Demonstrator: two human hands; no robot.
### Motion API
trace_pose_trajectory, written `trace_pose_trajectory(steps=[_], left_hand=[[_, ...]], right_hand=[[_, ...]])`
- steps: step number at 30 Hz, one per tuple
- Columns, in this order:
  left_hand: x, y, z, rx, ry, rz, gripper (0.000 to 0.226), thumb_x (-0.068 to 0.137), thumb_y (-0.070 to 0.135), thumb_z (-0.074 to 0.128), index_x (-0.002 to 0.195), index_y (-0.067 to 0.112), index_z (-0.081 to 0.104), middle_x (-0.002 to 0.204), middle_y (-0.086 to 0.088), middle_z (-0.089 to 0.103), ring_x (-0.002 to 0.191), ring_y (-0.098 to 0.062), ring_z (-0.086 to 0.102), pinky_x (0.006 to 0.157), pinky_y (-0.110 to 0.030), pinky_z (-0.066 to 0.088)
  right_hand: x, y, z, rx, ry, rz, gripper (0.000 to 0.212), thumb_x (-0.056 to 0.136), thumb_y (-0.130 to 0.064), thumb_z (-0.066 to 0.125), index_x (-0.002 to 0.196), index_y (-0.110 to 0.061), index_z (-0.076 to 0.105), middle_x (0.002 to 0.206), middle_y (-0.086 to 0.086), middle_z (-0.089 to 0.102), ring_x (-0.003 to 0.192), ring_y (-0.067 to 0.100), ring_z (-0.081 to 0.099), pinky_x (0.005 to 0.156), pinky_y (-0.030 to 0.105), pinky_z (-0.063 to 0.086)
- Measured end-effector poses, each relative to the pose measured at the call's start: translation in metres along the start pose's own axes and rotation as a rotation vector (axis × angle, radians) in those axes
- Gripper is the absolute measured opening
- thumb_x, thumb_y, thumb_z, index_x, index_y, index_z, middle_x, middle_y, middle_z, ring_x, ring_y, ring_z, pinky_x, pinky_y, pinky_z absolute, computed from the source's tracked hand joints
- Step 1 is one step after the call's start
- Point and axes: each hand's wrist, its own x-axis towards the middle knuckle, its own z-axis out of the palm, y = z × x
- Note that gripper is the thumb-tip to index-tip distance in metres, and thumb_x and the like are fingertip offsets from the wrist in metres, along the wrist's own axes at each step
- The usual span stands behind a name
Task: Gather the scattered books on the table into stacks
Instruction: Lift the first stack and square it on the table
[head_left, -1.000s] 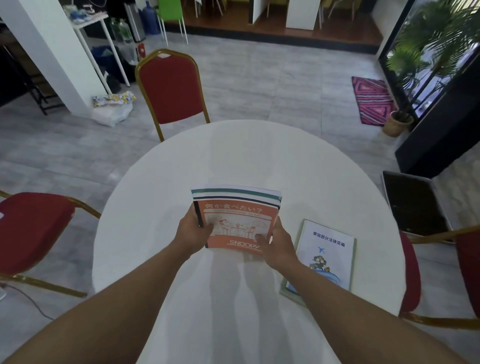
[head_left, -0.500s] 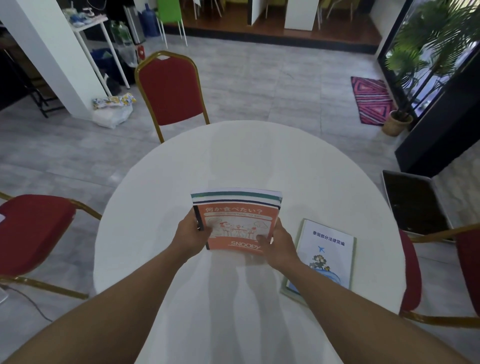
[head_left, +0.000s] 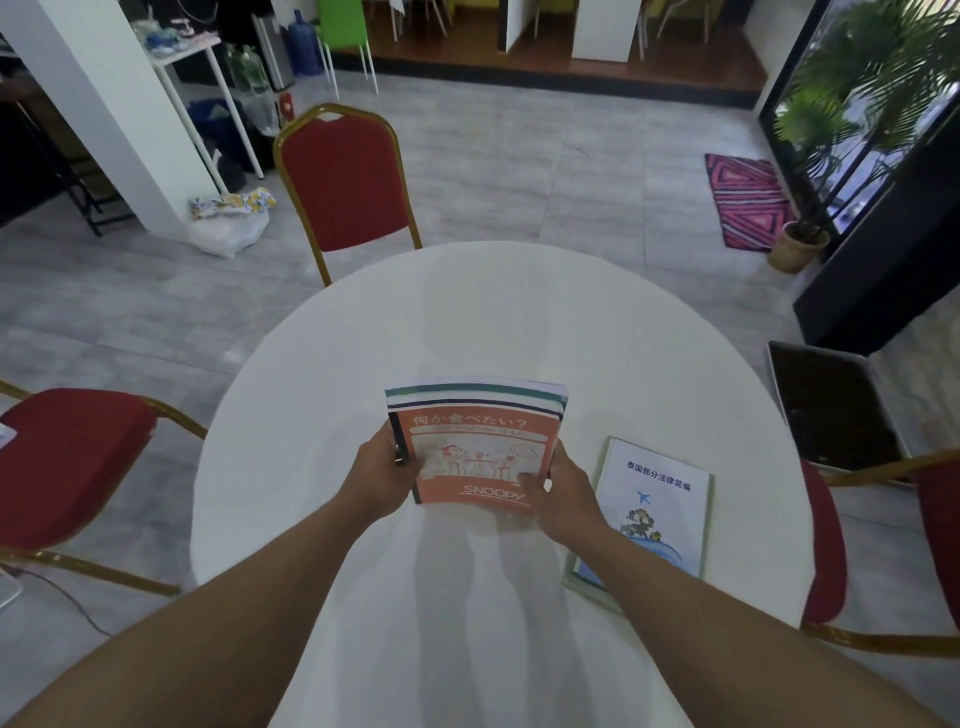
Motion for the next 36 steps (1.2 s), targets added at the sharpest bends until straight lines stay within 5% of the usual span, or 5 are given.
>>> trace_pose_trajectory(steps=[4, 17, 25, 30, 36], left_hand=[[-0.003, 0.0, 0.002, -0.007, -0.001, 0.02, 0.034, 0.093, 0.008, 0.058, 0.117, 0.032, 0.052, 0.108, 0.012, 0.062, 0.099, -0.018, 0.062, 0.07, -0.019, 0.05], [-0.008, 0.006, 0.006, -0.056, 0.019, 0.013, 0.036, 0.092, 0.011, 0.063, 0.117, 0.034, 0.049, 0.108, 0.012, 0.062, 0.098, -0.018, 0.062, 0.063, -0.013, 0.05], [-0.019, 0.012, 0.021, -0.022, 0.025, 0.111, 0.032, 0.096, 0.042, 0.05, 0.123, 0.044, 0.033, 0.111, 0.026, 0.056, 0.091, 0.005, 0.061, 0.056, -0.005, 0.05], [-0.006, 0.018, 0.027, -0.123, 0.051, -0.032, 0.03, 0.097, 0.037, 0.053, 0.124, 0.026, 0.044, 0.113, 0.008, 0.062, 0.102, -0.016, 0.065, 0.073, -0.025, 0.058], [0.023, 0.025, 0.046, -0.117, 0.054, -0.141, 0.028, 0.103, 0.02, 0.04, 0.129, 0.013, 0.049, 0.129, -0.007, 0.061, 0.114, -0.027, 0.063, 0.094, -0.047, 0.056]], right_hand=[[-0.002, 0.007, 0.0, 0.004, 0.01, -0.023, 0.03, 0.098, -0.018, 0.056, 0.125, -0.025, 0.048, 0.118, -0.007, 0.063, 0.103, 0.012, 0.059, 0.073, 0.012, 0.042], [0.0, 0.015, -0.003, 0.003, -0.013, -0.003, 0.027, 0.097, -0.021, 0.056, 0.114, -0.038, 0.043, 0.111, -0.012, 0.063, 0.098, 0.01, 0.063, 0.071, 0.016, 0.048], [-0.003, 0.02, -0.005, 0.071, -0.035, 0.021, 0.031, 0.099, -0.026, 0.055, 0.124, -0.039, 0.043, 0.109, -0.021, 0.061, 0.098, 0.005, 0.062, 0.073, 0.012, 0.045], [0.004, 0.012, -0.009, 0.267, -0.013, 0.071, 0.037, 0.098, -0.031, 0.053, 0.131, -0.044, 0.044, 0.105, -0.03, 0.063, 0.088, -0.012, 0.064, 0.062, 0.012, 0.054], [0.033, 0.01, -0.002, 0.461, 0.017, 0.218, 0.024, 0.101, -0.025, 0.047, 0.12, -0.033, 0.058, 0.112, -0.007, 0.072, 0.095, 0.017, 0.073, 0.086, 0.046, 0.06]])
